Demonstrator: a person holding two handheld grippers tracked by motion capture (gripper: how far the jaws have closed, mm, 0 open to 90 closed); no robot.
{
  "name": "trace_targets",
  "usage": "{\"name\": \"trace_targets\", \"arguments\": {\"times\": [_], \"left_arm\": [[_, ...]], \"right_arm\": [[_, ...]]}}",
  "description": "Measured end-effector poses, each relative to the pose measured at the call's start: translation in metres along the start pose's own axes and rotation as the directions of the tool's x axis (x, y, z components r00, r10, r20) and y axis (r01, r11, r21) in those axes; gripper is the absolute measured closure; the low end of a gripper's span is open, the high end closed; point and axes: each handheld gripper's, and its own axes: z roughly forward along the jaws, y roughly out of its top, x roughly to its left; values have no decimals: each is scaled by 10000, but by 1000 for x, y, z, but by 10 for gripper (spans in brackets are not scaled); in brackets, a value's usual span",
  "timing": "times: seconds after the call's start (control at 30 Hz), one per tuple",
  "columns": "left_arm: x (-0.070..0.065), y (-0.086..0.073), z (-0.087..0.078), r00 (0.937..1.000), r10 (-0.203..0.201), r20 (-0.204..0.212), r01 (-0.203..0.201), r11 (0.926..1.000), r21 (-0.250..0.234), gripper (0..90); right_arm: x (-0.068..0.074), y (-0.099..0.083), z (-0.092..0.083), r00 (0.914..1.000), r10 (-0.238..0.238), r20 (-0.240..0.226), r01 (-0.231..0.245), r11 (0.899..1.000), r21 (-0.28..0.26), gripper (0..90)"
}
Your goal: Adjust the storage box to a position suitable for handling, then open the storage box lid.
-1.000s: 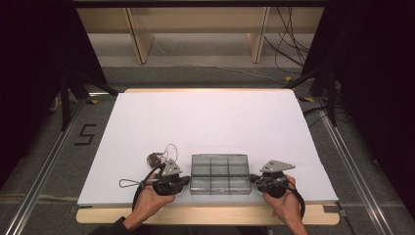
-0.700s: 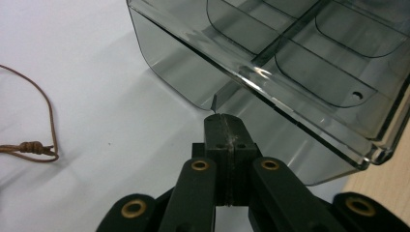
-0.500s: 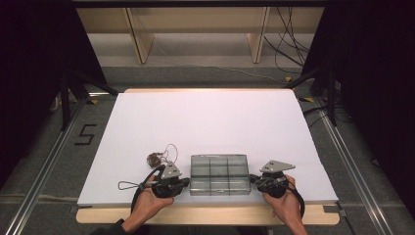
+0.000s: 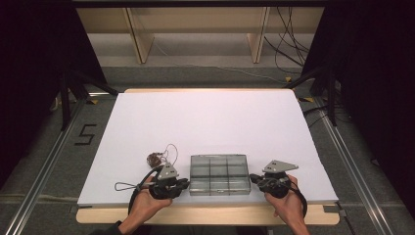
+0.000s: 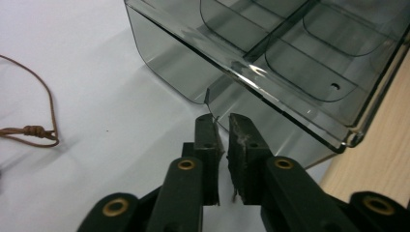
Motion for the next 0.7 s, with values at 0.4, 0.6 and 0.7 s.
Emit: {"name": "trace_targets", "arguments": {"times": [0.4, 0.6, 0.7], "left_arm": [[-5, -2, -23, 9995, -110, -309, 99, 9993, -363, 664], [-10, -5, -32, 9997, -240, -33, 237, 9978, -624, 578], [-12, -8, -34, 9996, -299, -18, 297, 9971, -697, 538]], "right_arm": [[10, -17, -27, 9997, -51, -258, 41, 9993, -377, 900], [14, -24, -33, 9992, -111, -375, 98, 9993, -351, 900], [17, -26, -37, 9992, -149, -378, 131, 9988, -479, 900]]}}
